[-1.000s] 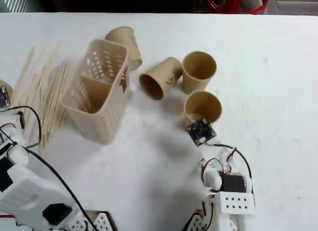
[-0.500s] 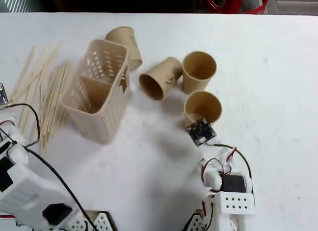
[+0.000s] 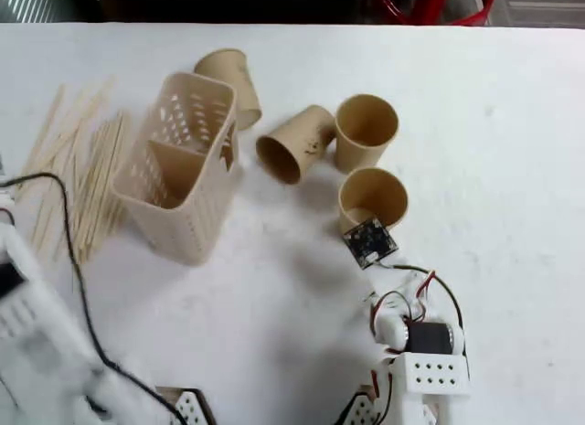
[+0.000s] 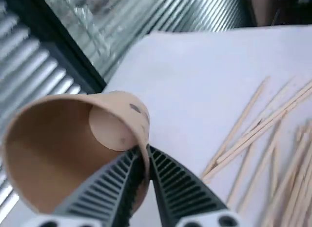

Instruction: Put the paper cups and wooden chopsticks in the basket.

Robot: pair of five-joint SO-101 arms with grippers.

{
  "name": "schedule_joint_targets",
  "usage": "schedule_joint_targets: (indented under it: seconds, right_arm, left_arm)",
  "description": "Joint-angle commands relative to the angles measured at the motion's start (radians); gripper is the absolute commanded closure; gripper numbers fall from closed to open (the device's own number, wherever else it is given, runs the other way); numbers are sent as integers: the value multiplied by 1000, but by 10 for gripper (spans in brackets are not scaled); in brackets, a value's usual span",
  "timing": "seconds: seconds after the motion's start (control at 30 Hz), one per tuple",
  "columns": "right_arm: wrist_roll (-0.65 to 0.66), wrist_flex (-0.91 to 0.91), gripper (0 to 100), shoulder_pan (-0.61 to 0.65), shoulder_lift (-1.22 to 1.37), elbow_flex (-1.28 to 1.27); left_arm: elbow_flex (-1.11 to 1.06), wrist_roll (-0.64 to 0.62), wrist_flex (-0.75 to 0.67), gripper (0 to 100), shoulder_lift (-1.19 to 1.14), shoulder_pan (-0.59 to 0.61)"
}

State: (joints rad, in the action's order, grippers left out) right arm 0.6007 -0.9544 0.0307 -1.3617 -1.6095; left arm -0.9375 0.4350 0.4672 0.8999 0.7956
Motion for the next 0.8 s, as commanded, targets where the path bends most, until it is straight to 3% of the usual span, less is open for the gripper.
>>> schedule_joint_targets:
  seconds: [0.0,0.17,0.27,0.5,0.77]
  right_arm:
    - [-5,13,980,5,-8,6]
    - [-5,12,980,5,-8,6]
    - [-5,12,980,5,-8,6]
    - [-5,12,980,5,-8,6]
    - [-5,12,980,5,-8,6]
  left_arm:
    - [127,-11,206,976,323,-116]
    - [311,-12,377,977,346,-404]
    - [442,-98,497,977,237,-564]
    - [976,-292,789,977,-328,-760]
    - [1800,-319,1280,977,-931,-941]
